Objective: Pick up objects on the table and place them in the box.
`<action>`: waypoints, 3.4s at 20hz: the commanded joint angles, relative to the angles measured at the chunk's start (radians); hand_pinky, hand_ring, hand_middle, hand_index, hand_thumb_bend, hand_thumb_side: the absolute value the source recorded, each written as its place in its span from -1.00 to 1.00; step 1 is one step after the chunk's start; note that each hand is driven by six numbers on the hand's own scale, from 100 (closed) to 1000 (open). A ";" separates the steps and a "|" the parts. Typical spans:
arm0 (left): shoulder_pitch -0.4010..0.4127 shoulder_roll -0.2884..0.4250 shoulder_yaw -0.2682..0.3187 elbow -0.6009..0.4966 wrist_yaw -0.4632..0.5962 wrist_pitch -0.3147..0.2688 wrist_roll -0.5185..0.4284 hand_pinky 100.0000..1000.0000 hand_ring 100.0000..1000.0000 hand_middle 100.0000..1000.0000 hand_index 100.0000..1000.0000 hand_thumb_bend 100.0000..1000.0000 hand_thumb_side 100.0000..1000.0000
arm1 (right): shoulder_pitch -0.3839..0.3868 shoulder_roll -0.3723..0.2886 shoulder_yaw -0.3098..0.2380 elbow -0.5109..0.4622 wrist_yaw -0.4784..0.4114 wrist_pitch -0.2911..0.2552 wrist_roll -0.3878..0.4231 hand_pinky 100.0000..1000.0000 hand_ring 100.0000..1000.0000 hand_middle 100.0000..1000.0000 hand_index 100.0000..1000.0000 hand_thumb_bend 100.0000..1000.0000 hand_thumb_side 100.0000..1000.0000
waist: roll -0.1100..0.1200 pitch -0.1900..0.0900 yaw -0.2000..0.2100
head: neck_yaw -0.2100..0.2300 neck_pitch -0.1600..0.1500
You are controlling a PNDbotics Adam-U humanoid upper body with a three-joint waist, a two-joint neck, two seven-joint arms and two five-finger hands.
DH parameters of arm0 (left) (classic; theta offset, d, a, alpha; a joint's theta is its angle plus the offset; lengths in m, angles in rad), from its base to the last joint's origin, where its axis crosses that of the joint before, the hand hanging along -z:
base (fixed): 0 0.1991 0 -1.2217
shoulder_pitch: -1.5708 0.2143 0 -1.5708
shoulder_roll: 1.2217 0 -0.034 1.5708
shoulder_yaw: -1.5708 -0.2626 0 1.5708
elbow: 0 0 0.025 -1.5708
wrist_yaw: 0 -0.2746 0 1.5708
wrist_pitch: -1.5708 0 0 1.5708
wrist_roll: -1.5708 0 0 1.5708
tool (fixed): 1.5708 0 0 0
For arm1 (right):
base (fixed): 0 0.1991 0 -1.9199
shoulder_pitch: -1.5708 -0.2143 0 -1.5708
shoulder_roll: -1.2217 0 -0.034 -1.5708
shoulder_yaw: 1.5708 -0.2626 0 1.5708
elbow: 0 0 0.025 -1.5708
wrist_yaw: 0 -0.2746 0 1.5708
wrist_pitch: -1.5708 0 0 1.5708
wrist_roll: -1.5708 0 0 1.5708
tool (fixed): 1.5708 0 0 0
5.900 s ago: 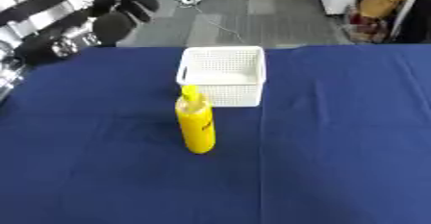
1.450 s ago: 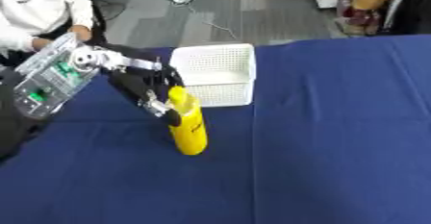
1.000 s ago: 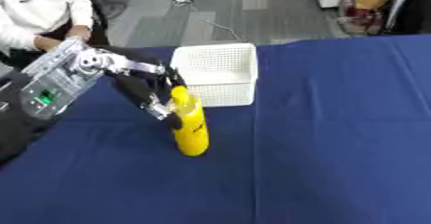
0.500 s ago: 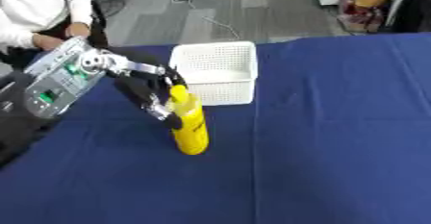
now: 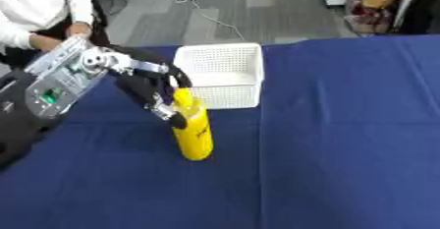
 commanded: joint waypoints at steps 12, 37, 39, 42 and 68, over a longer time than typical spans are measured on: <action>-0.031 -0.003 0.017 0.045 -0.031 -0.014 -0.002 0.34 0.41 0.71 0.91 0.49 0.37 | -0.026 0.000 -0.004 -0.015 -0.007 0.002 0.006 -0.81 -0.66 -0.51 -0.22 -1.00 0.67 | -0.012 0.000 -0.008 | 0.017 -0.022; -0.015 -0.018 0.013 0.093 -0.046 -0.057 -0.002 0.34 0.40 0.70 0.90 0.46 0.34 | -0.056 0.024 -0.002 -0.015 -0.015 0.012 0.003 -0.82 -0.66 -0.51 -0.22 -1.00 0.69 | -0.001 0.012 -0.038 | 0.030 -0.025; -0.012 -0.019 0.016 0.096 -0.046 -0.056 -0.002 0.34 0.40 0.70 0.90 0.45 0.33 | -0.058 0.026 -0.002 -0.015 -0.016 0.012 0.003 -0.82 -0.66 -0.51 -0.22 -1.00 0.68 | -0.001 0.013 -0.040 | 0.028 -0.027; -0.010 -0.020 0.020 0.100 -0.048 -0.056 -0.002 0.34 0.41 0.70 0.91 0.45 0.32 | -0.061 0.028 -0.002 -0.015 -0.018 0.014 0.004 -0.82 -0.66 -0.51 -0.22 -1.00 0.68 | 0.000 0.014 -0.043 | 0.029 -0.028; 0.008 -0.010 0.039 0.122 -0.082 -0.076 -0.002 0.33 0.40 0.68 0.90 0.41 0.31 | -0.090 0.047 -0.001 -0.015 -0.028 0.015 0.010 -0.81 -0.66 -0.51 -0.22 -1.00 0.68 | 0.001 0.044 -0.071 | 0.035 -0.048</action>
